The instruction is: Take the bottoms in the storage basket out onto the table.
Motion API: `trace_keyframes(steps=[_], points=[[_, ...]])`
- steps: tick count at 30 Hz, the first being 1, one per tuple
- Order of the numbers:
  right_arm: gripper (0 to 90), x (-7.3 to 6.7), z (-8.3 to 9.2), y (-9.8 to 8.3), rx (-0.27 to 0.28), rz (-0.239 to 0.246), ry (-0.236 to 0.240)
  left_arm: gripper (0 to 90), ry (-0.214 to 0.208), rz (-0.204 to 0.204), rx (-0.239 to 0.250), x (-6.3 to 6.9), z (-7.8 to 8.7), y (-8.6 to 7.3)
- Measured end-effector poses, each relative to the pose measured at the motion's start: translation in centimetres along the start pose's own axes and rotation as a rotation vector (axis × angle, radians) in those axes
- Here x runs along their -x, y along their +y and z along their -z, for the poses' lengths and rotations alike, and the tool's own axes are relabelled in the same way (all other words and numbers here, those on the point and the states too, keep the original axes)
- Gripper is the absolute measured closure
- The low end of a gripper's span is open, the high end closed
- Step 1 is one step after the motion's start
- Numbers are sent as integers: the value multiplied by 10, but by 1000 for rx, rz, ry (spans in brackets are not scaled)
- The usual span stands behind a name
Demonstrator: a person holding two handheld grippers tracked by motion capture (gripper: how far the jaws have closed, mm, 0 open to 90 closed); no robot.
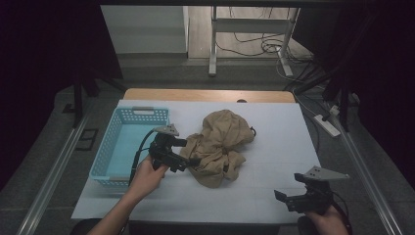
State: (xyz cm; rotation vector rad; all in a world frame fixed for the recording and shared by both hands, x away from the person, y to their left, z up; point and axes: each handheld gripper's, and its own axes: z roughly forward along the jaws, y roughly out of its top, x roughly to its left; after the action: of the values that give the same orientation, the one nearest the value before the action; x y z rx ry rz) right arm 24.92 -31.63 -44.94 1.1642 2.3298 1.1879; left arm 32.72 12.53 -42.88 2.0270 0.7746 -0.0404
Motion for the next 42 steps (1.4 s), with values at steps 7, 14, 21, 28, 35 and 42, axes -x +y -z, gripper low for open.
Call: trace_keyframes(steps=[7, 14, 21, 28, 35, 42], points=[[3, 0, 0, 0, -4, 1, 1, 9, -5, 17, 16, -2, 8, -6], [3, 0, -1, 0, -9, 2, 1, 9, -1, 29, 24, -3, 16, -12], [3, 0, -1, 0, -10, 2, 1, 7, 5, 41, 29, -3, 22, -19], [3, 0, -1, 1, -13, 4, 2, 8, 21, 48, 40, -3, 31, -25], [3, -1, -2, 1, -15, 7, 0, 8, 29, 56, 35, -4, 35, -31], [3, -1, -2, 1, -15, 7, 1, 8, 36, 64, 41, -3, 40, -36]])
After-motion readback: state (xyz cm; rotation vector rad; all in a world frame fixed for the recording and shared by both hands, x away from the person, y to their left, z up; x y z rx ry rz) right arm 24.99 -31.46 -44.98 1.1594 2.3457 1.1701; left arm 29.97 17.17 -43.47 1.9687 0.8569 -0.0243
